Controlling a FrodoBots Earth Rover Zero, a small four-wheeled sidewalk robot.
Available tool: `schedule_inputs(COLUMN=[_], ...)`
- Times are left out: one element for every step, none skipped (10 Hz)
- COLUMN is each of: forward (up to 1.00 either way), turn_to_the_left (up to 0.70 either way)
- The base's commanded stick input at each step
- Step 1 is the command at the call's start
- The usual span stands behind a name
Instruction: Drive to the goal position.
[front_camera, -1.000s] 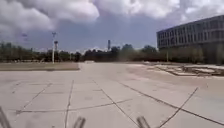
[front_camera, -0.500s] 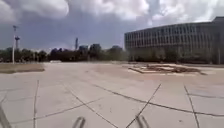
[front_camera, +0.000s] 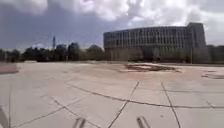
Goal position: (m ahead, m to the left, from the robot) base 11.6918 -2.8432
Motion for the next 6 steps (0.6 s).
schedule_inputs(forward=[0.0, 0.61, 0.7, 0.7, 0.7, 0.7], turn_to_the_left=[-0.7, -0.39, -0.35, -0.2, 0.0, 0.0])
